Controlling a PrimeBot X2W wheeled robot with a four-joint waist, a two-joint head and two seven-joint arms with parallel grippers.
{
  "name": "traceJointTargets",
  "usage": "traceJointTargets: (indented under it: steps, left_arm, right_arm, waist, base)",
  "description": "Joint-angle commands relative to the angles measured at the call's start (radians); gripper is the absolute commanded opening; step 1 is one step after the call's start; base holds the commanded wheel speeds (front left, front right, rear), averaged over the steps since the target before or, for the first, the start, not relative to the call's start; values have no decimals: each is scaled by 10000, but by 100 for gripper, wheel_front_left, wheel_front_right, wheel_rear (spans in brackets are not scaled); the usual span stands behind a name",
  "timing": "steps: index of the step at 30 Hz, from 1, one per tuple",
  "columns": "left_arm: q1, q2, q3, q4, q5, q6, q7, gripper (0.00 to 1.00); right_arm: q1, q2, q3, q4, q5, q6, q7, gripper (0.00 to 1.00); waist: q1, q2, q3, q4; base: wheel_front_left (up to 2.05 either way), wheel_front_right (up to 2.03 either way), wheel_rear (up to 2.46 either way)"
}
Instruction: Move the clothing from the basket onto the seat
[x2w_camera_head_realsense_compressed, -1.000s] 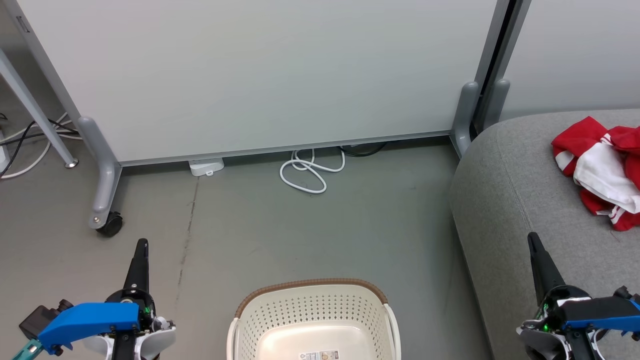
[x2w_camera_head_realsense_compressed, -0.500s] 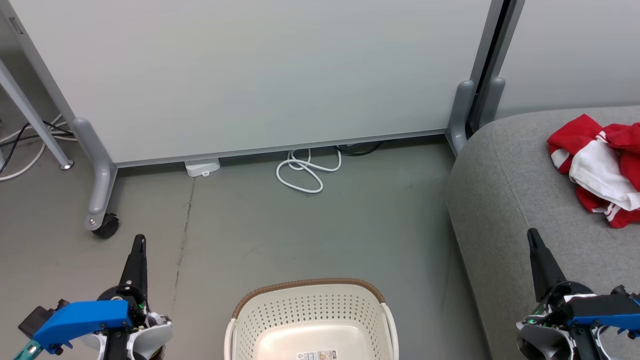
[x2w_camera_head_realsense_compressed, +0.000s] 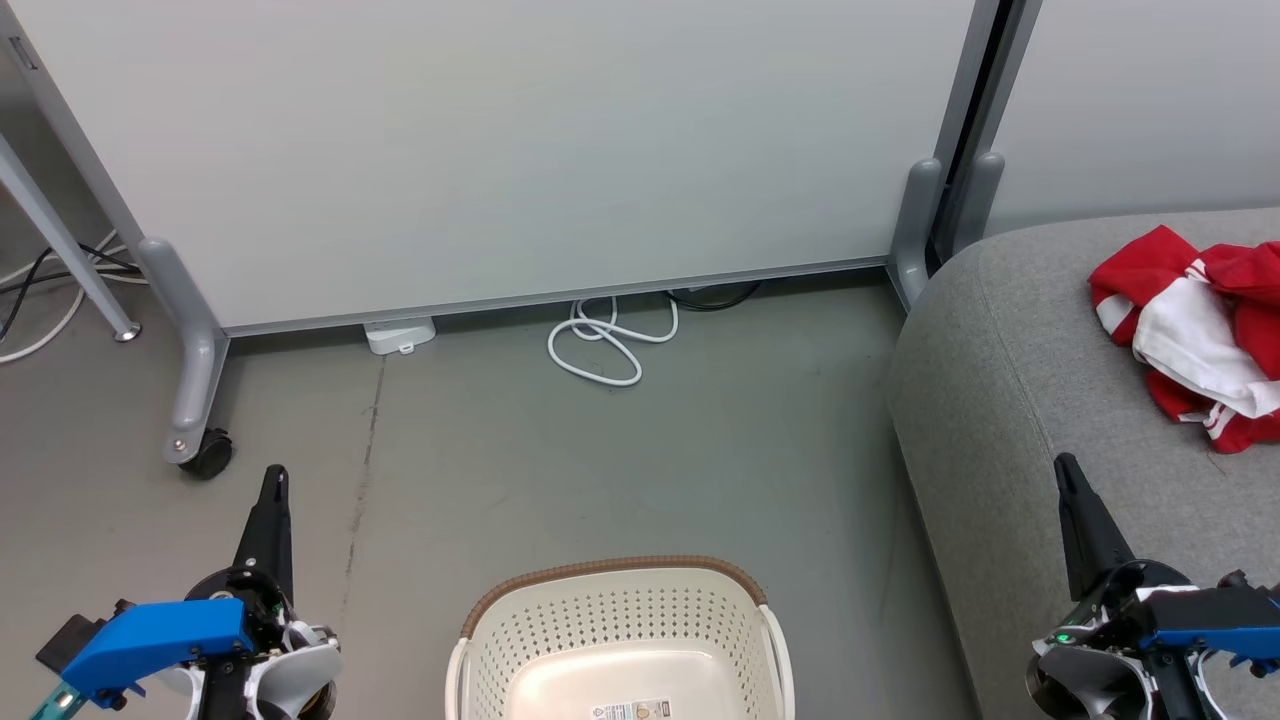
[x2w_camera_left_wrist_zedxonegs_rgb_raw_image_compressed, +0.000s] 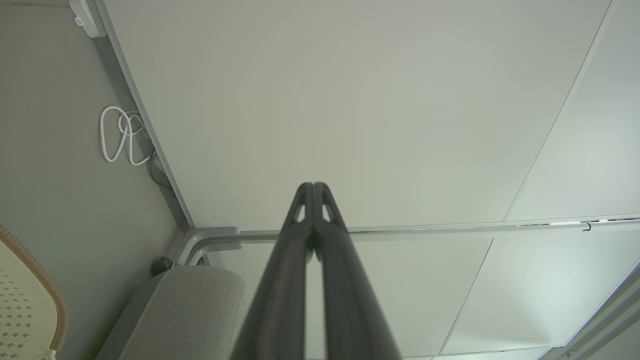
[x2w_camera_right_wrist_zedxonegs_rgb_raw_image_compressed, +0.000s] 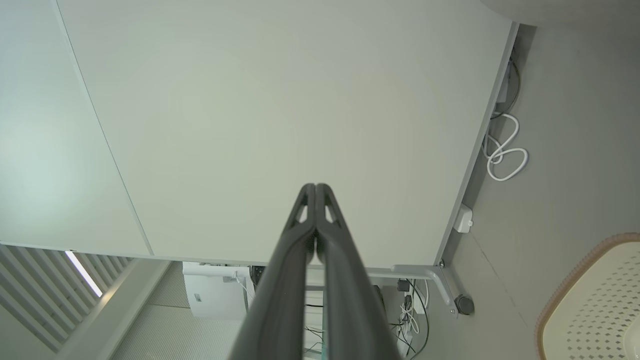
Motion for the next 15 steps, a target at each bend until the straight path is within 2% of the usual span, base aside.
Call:
traceJointTargets:
  steps: [1,15]
  left_arm:
    - [-109,-14,33,-39,-22,-96,38,0]
    - [-107,-13,31,-40,-23,-94,37,0]
  right_arm:
    - [-106,-23,-12,14,23,7,34,0]
    - [-105,-23,-12,14,24,7,33,0]
  waist:
    - [-1,0,0,1]
    - [-1,0,0,1]
  base:
    - [0,0,0]
    - [0,0,0]
